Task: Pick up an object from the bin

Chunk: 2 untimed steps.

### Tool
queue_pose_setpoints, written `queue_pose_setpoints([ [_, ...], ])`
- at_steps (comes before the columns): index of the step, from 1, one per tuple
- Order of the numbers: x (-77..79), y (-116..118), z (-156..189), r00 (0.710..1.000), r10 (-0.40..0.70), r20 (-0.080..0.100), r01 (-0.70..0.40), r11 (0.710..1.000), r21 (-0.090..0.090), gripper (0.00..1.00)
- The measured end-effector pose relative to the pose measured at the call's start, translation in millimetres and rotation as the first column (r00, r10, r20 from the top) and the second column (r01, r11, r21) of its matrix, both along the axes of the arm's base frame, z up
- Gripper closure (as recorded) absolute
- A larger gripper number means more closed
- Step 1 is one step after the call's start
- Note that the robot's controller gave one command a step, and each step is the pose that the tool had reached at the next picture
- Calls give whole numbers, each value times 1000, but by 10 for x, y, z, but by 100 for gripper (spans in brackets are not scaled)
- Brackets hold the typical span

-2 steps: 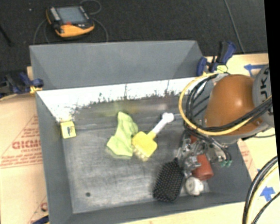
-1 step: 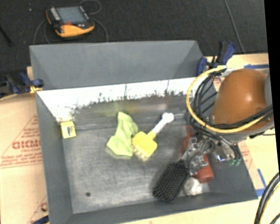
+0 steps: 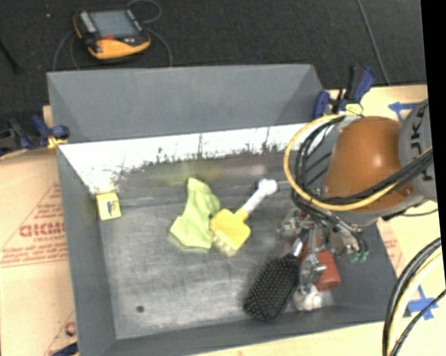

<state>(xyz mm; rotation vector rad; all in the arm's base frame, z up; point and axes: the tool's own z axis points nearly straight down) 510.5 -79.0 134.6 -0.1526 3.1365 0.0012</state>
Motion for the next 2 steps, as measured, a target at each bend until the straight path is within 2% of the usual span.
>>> queue_pose_setpoints([
  [1, 0, -1, 20, 1000, 0, 2, 0, 1000, 0, 0],
  [2, -183, -93, -519, 997, 67, 45, -67, 998, 6, 100],
])
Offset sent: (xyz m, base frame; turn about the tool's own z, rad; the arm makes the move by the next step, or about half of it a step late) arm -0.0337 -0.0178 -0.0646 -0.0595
